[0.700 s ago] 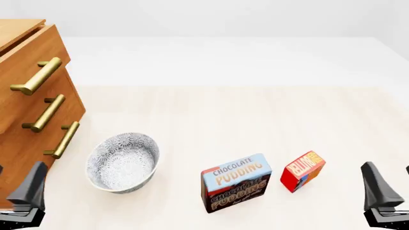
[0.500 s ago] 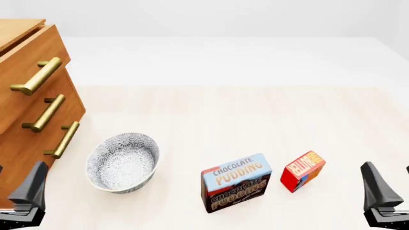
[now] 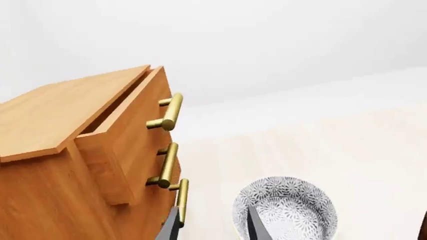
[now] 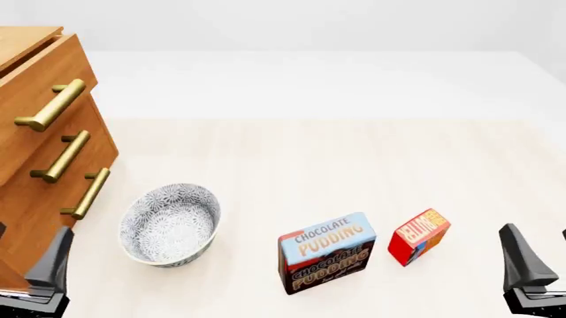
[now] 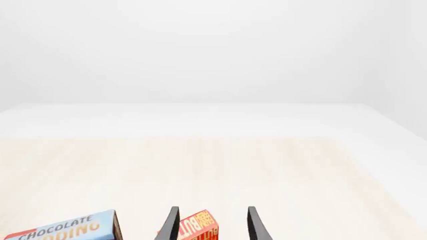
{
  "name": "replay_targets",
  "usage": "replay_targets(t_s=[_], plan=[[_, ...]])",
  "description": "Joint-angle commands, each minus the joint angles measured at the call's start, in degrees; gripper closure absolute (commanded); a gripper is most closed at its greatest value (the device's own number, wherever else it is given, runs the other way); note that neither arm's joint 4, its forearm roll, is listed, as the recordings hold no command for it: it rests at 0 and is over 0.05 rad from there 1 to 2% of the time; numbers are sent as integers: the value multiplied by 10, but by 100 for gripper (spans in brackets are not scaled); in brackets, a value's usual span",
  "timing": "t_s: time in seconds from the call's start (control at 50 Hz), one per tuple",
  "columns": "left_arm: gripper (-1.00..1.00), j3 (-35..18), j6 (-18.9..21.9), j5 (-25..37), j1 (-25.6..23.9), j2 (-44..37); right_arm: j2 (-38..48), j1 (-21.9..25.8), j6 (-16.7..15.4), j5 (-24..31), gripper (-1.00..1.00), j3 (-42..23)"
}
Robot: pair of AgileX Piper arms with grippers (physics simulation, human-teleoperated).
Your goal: Put the butter at the back in the top drawer of the cabinet and close it.
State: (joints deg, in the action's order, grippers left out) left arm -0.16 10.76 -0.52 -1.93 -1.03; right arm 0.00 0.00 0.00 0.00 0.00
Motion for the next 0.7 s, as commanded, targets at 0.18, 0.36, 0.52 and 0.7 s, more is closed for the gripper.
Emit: replay_targets(t_s=[0.18, 0.36, 0.52, 0.7], plan=[[-100, -148, 144, -3, -45, -165, 0, 0, 0, 0, -100, 0], [-100, -205, 213, 29, -72, -191, 0, 0, 0, 0, -100, 0], [-100, -247, 261, 100, -74, -167, 0, 0, 0, 0, -100, 0], [-100, -260, 320, 105, -98, -198, 0, 0, 0, 0, -100, 0]])
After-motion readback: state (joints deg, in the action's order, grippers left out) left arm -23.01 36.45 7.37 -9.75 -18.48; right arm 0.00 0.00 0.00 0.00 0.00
